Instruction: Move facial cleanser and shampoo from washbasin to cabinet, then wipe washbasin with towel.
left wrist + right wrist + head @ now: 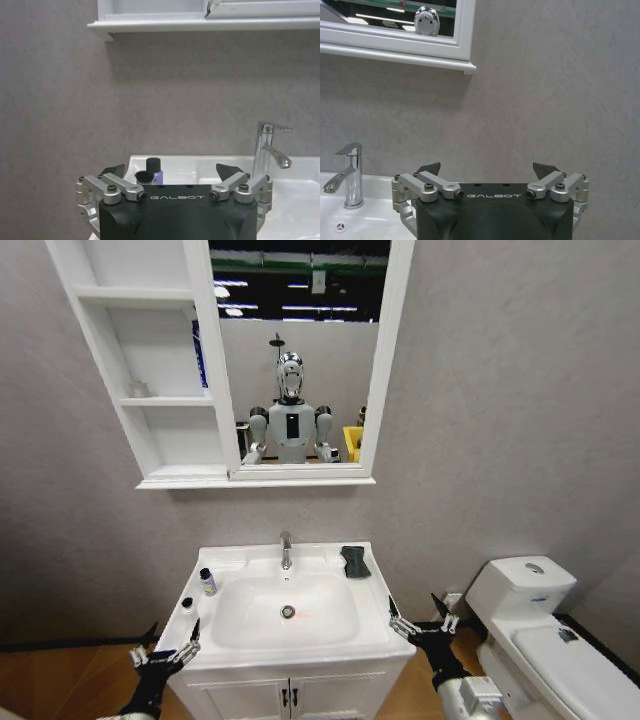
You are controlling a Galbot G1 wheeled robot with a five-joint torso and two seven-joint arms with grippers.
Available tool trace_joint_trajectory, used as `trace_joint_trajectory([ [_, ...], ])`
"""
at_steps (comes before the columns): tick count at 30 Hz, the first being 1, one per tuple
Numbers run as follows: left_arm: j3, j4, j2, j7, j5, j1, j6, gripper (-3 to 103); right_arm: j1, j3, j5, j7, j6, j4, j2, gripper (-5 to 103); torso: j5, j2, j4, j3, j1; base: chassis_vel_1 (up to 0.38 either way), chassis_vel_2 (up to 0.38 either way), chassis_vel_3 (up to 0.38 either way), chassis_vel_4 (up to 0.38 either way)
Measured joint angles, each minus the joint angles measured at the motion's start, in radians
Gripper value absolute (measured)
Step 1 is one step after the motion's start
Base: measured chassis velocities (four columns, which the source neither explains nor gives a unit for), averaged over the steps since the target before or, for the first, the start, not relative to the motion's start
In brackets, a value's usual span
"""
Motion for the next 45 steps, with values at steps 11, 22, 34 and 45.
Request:
trace_joint_trajectory([
  [11,0.005,0.174,0.01,0.001,0.024,-0.063,-0.05,100,0.003,0.016,0.011,0.033,-0.006,0.014,0.009,100,0.0,0.0,0.0,0.0,0.0,0.0,0.0,0.0,0.0],
  [22,0.002,0.347,0.04,-0.024,0.004,-0.23,-0.039,100,0.002,0.032,0.019,0.049,-0.005,0.035,0.009,100,-0.0001,0.0,-0.0001,0.0,0.0,0.0,0.0,0.0,0.0],
  [34,0.028,0.406,0.082,-0.068,0.008,-0.348,0.04,103,0.024,0.04,0.028,0.052,-0.002,0.011,0.006,100,0.0,0.0,-0.0002,0.0,0.0,0.0,0.0,0.0,0.0],
  [45,0.039,0.412,0.072,-0.065,0.013,-0.353,0.083,62,0.04,0.044,0.036,0.057,-0.007,0.005,0.0,100,0.0,0.0,0.0,0.0,0.0,0.0,0.0,0.0,0.0],
])
